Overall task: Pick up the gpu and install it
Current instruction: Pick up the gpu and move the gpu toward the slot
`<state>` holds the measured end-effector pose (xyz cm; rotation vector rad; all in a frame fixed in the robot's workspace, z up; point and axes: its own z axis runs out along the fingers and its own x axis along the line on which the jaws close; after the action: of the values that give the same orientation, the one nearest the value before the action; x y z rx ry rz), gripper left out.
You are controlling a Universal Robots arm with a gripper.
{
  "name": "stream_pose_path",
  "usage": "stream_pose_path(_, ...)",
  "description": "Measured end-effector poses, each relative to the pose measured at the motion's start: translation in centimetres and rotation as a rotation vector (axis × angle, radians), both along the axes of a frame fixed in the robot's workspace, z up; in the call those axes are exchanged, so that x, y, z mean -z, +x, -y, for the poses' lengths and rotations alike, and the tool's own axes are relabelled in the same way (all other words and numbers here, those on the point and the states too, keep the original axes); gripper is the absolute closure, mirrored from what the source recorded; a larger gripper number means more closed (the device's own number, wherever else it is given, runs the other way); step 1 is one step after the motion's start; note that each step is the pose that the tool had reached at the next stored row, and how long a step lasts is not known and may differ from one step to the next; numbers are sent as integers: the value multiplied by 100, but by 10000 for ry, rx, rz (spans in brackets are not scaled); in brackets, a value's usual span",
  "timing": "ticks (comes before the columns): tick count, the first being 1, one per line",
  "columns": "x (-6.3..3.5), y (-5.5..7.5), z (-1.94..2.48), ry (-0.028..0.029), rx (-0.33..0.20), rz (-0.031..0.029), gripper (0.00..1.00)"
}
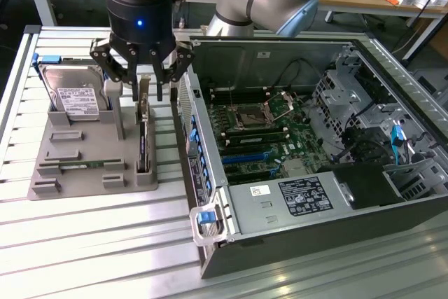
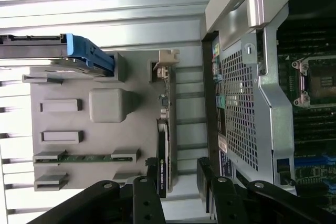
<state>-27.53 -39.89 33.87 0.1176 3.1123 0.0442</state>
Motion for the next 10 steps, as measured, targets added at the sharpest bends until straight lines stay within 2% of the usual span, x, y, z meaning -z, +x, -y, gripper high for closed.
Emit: stream_pose_path(10,85,0,0,-1,0,-1,58)
